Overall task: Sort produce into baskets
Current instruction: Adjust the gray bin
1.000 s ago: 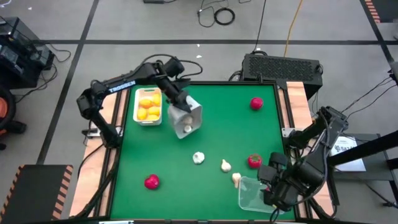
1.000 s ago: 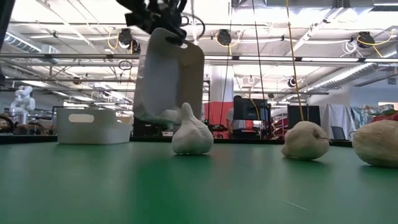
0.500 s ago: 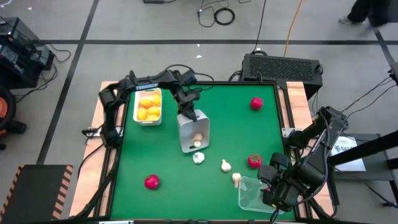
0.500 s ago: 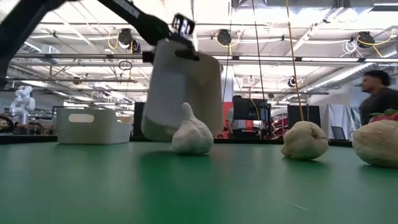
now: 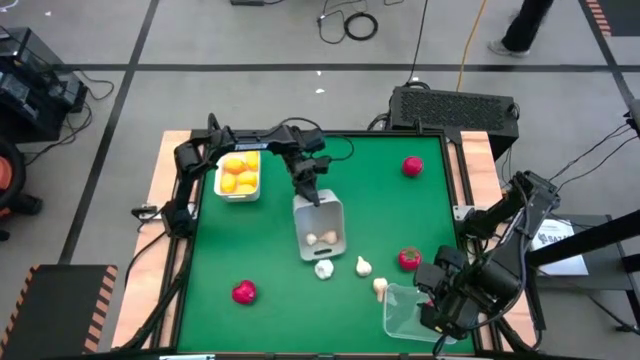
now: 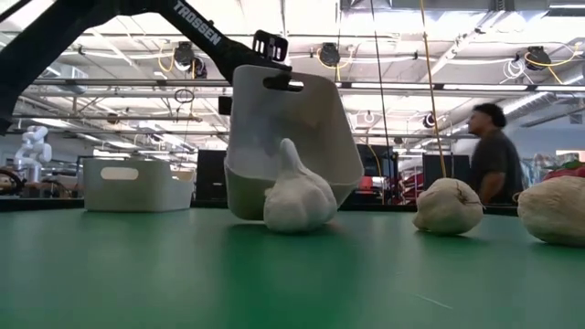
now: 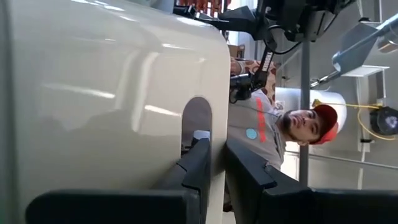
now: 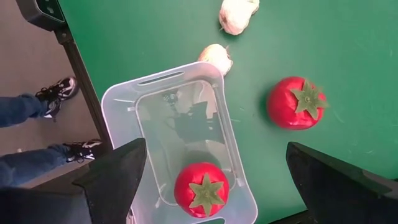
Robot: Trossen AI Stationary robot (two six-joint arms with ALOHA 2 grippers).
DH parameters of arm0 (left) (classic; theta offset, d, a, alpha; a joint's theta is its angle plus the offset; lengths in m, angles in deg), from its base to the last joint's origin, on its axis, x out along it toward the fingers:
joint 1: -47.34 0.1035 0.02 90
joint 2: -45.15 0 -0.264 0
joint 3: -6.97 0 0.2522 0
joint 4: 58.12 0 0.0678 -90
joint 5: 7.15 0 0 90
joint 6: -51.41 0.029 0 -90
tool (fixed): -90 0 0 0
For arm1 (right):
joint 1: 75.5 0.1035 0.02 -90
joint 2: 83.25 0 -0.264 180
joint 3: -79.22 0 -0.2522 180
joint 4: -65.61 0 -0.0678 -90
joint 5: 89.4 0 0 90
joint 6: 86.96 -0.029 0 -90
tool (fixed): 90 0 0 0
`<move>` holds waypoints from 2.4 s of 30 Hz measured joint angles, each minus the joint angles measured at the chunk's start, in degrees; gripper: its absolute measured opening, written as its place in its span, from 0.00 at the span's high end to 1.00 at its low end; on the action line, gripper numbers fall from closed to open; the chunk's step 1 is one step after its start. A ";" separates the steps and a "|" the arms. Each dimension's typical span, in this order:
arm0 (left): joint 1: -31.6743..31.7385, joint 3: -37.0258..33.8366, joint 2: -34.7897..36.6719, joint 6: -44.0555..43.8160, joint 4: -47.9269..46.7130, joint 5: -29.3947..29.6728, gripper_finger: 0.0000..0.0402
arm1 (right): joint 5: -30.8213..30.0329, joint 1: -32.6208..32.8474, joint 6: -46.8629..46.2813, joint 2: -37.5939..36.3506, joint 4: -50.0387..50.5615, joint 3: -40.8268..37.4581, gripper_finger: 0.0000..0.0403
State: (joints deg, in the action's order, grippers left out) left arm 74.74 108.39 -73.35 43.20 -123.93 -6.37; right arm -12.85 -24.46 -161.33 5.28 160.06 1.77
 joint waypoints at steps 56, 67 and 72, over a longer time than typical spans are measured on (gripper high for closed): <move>0.58 11.41 5.15 7.53 -4.70 60.11 0.56 | -0.09 0.08 2.29 0.00 -4.23 0.00 0.06; -7.59 3.61 23.51 3.33 -6.54 86.91 0.61 | -9.72 -4.60 6.26 0.00 -4.36 -0.02 0.06; -16.56 -6.05 32.98 -5.39 1.77 88.03 0.67 | -10.23 -10.42 9.23 0.21 -5.80 -0.02 0.06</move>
State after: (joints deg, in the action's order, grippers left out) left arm 58.17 102.34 -40.37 37.81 -122.16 81.65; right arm -23.08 -34.88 -152.09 5.49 154.25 1.75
